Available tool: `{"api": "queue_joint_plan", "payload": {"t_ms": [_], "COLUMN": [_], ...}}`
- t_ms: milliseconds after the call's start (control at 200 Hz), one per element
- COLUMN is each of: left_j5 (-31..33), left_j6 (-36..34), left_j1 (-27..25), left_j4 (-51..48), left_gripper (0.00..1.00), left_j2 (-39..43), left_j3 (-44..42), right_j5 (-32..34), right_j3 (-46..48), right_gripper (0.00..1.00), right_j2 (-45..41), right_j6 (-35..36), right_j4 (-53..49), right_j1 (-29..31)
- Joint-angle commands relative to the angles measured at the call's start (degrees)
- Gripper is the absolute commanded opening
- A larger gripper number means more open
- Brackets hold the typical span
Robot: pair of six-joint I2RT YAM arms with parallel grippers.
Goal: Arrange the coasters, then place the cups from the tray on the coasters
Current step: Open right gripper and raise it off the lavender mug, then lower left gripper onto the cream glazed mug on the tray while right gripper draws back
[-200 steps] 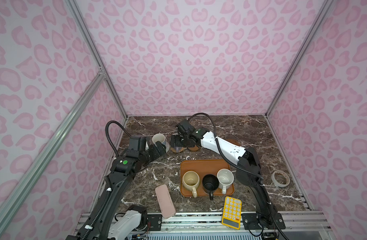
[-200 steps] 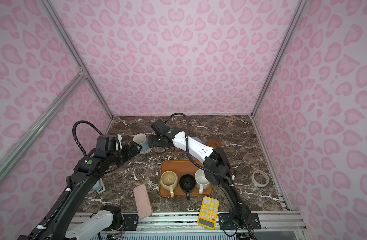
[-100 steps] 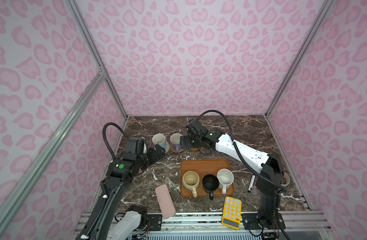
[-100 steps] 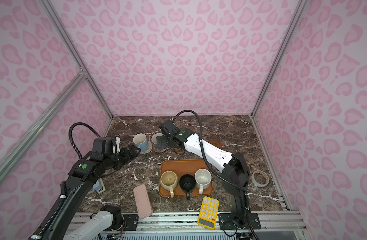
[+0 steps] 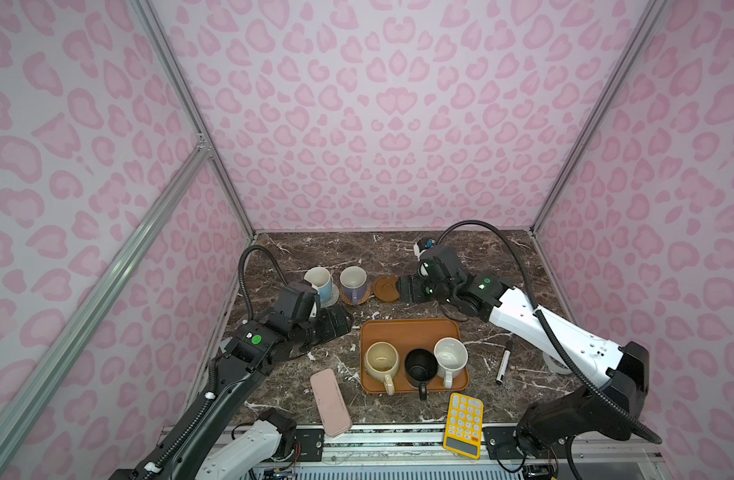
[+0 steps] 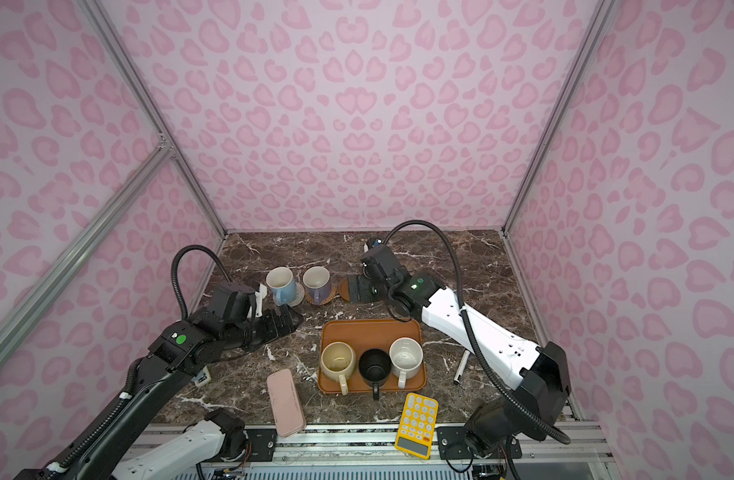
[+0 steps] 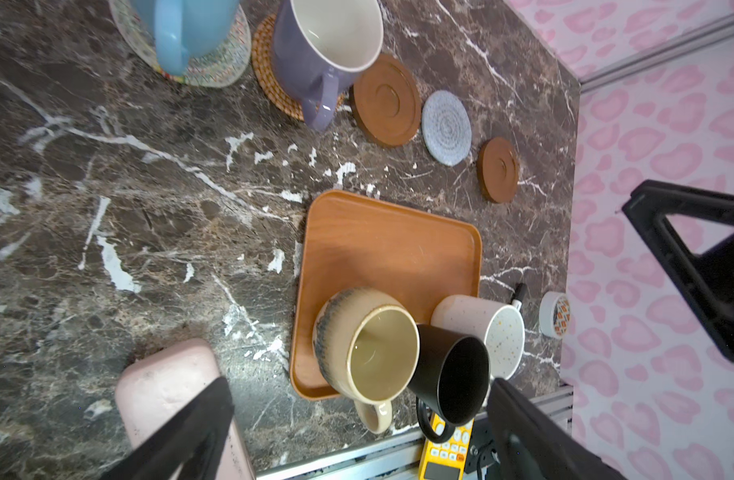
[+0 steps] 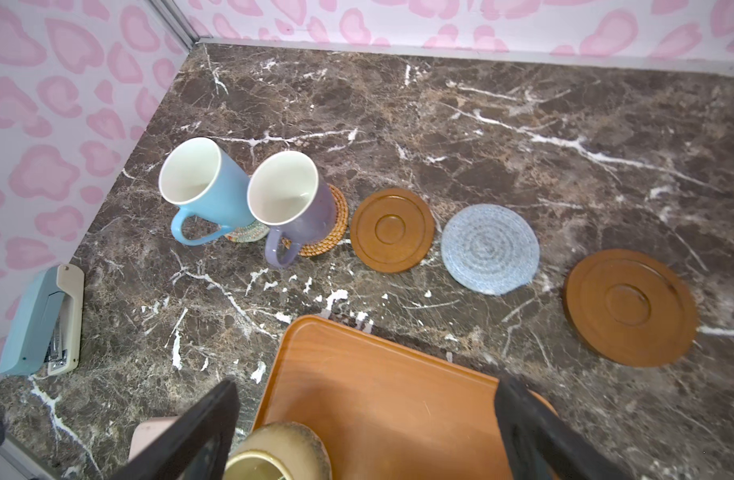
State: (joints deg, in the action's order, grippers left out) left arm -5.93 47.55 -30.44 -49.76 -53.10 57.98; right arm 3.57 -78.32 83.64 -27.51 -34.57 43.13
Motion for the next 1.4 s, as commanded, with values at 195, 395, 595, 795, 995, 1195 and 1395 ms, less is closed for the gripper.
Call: {"api": "queue_joint_plan", "payload": {"t_ms": [195, 395, 595, 795, 995, 1195, 1395], "left_j5": [6.7, 9.8, 11.3, 12.3, 12.9, 12.8, 13.1], "left_j6": [6.9, 9.2, 8.6, 10.6, 11.9, 11.8, 11.5], "left_j1": [-12.1, -21.4, -29.2, -32.3, -33.0, -33.2, -33.2], "left_j4": [-0.2, 0.5, 1.8, 2.3, 0.7, 1.1, 0.5], "left_gripper": [0.97, 0.97, 0.97, 0.97, 0.98, 0.98, 0.83], "left_j2": [-3.3, -7.7, -14.8, -22.2, -27.3, -29.2, -31.3], "left_j3": [-3.6, -4.4, -3.0, -1.5, -0.4, -0.2, -0.2], "right_j5": [-2.5, -19.4, -13.0, -13.2, -13.4, -14.1, -14.8], "right_j3": [10.5, 15.0, 15.4, 15.9, 16.9, 17.0, 17.7], "right_gripper": [0.97, 0.97, 0.97, 0.97, 0.97, 0.97, 0.97], "right_j2": [-10.7, -9.7, -12.0, -12.9, -14.3, -14.3, -14.8], "right_j6": [1.7, -1.6, 1.9, 2.5, 1.8, 1.8, 2.1], "right_j4": [2.3, 0.6, -1.9, -3.3, -3.3, -3.1, -1.9], "right_j1": [-3.4, -13.5, -11.8, -11.8, -11.8, -11.7, -11.1]}}
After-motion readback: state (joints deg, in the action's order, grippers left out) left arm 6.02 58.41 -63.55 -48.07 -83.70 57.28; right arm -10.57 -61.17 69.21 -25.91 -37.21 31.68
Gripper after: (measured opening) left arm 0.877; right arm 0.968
